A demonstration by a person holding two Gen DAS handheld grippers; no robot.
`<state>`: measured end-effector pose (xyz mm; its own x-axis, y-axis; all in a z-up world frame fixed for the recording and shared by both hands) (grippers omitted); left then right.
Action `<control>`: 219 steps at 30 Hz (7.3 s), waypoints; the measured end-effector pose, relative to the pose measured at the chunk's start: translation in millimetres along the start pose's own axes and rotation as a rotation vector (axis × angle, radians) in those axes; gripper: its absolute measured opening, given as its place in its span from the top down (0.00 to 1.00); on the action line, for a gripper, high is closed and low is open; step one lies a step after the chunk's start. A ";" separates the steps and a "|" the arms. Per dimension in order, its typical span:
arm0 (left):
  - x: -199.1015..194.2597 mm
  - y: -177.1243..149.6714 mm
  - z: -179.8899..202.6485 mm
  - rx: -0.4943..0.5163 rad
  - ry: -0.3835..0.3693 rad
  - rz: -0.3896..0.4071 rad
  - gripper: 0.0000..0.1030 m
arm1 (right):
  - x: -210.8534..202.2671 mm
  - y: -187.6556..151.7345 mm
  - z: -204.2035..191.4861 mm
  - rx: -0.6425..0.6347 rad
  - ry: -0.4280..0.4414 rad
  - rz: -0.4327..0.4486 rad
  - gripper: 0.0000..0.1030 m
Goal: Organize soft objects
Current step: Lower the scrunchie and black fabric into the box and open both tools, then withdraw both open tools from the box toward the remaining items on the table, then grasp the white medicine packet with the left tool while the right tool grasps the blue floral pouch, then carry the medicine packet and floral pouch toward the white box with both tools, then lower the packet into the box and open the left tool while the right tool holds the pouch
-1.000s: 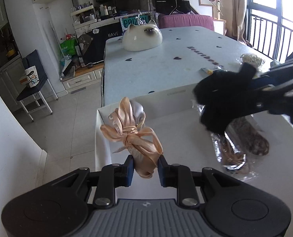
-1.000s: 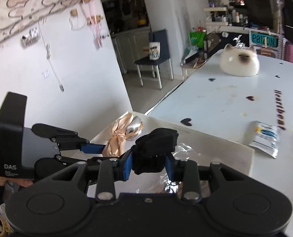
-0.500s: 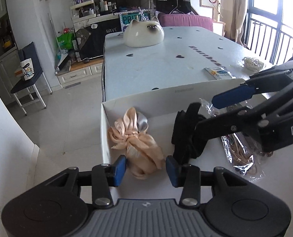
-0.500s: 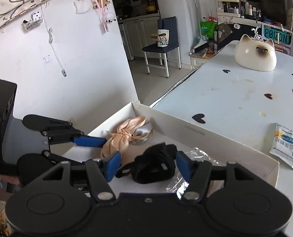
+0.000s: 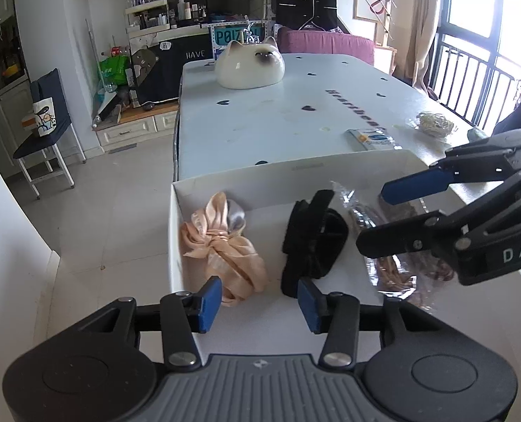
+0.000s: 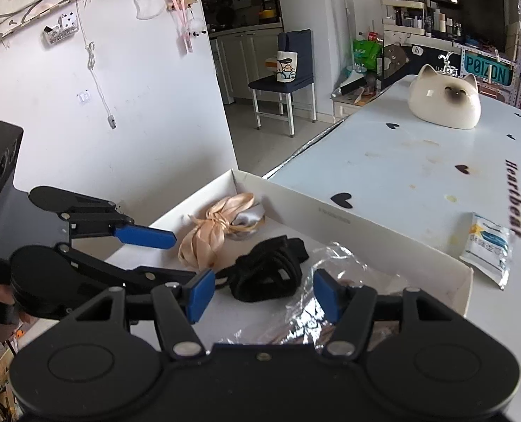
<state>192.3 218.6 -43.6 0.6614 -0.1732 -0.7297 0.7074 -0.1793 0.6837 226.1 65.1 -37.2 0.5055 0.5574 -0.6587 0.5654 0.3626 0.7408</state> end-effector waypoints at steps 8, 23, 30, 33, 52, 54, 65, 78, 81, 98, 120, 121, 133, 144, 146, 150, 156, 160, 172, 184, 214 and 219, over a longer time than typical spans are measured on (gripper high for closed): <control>-10.4 -2.1 11.7 0.000 -0.003 0.000 0.38 | -19.8 -4.7 1.9 0.006 -0.007 0.018 0.37; -43.9 -3.9 16.7 -0.069 0.002 0.034 0.01 | -73.0 -16.8 8.4 0.010 -0.067 0.104 0.10; -60.4 -7.6 20.6 -0.100 0.017 0.057 0.00 | -98.0 -26.9 19.2 0.015 -0.130 0.149 0.02; -68.6 -8.5 24.2 -0.111 0.022 0.071 0.00 | -107.8 -32.0 22.5 0.008 -0.152 0.169 0.00; -94.2 17.2 83.5 -0.122 0.004 0.183 0.00 | -175.5 -59.3 64.8 0.042 -0.254 0.266 0.00; -92.1 23.6 93.7 -0.121 -0.012 0.190 0.00 | -183.6 -63.1 75.0 0.055 -0.276 0.272 0.00; -64.4 60.0 158.2 -0.084 -0.072 0.222 0.00 | -215.0 -87.0 139.9 0.130 -0.384 0.291 0.00; -10.0 115.5 224.7 -0.133 -0.108 0.234 0.00 | -231.5 -104.0 230.3 0.188 -0.504 0.284 0.00; 6.9 130.6 234.5 -0.157 -0.110 0.225 0.00 | -226.9 -108.3 255.8 0.234 -0.513 0.274 0.00; 136.2 186.1 214.4 -0.233 0.022 0.032 0.00 | -146.7 -92.7 334.3 0.516 -0.514 0.219 0.00; 222.6 169.7 184.1 -0.248 0.052 -0.119 0.00 | -93.2 -124.5 347.6 0.762 -0.504 0.269 0.12; 224.0 168.8 183.1 -0.255 0.050 -0.121 0.00 | -93.2 -125.2 348.4 0.773 -0.489 0.271 0.14; 219.9 168.8 185.7 -0.213 0.077 -0.076 0.24 | -98.7 -124.3 346.5 0.757 -0.481 0.274 0.55; 211.7 168.2 191.5 -0.158 0.050 -0.049 0.53 | -105.6 -124.4 344.4 0.737 -0.477 0.297 0.62; 209.9 167.1 194.2 -0.152 0.034 -0.049 0.54 | -108.5 -124.0 342.5 0.723 -0.476 0.307 0.64; 201.2 164.4 200.8 -0.140 0.014 -0.035 0.54 | -113.7 -123.0 337.1 0.696 -0.477 0.325 0.64; 174.6 164.2 208.0 -0.138 -0.027 0.008 0.54 | -121.7 -124.2 330.5 0.697 -0.465 0.342 0.64; 148.0 163.1 212.9 -0.135 -0.065 0.046 0.54 | -132.4 -125.6 318.9 0.688 -0.456 0.355 0.64; 46.9 131.0 232.7 -0.071 -0.202 0.136 0.54 | -185.3 -125.1 251.1 0.587 -0.423 0.406 0.64; -25.1 66.5 201.1 -0.070 -0.176 0.143 0.54 | -200.5 -132.3 167.6 0.484 -0.318 0.371 0.64; -29.2 -62.5 33.9 -0.162 0.105 -0.025 0.54 | -95.9 -104.9 -11.0 0.237 0.015 0.095 0.63; -15.0 -49.9 30.4 -0.083 0.170 -0.029 0.53 | -89.3 -105.8 -21.2 0.220 0.026 0.070 0.63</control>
<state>139.5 200.7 -66.6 0.6680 -0.0016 -0.7441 0.7403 -0.1005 0.6648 107.2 -7.2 -53.9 0.5336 0.5953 -0.6007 0.6594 0.1520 0.7363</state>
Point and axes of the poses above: each gripper's, at about its wrist camera, not at the fingertips, and x roughly the way its jaws point, z to its right, y to its top, the point moved 4 cm from there along x, roughly the way its jaws point, and after that the axes turned 3 degrees about -y, right-handed, at the moved point
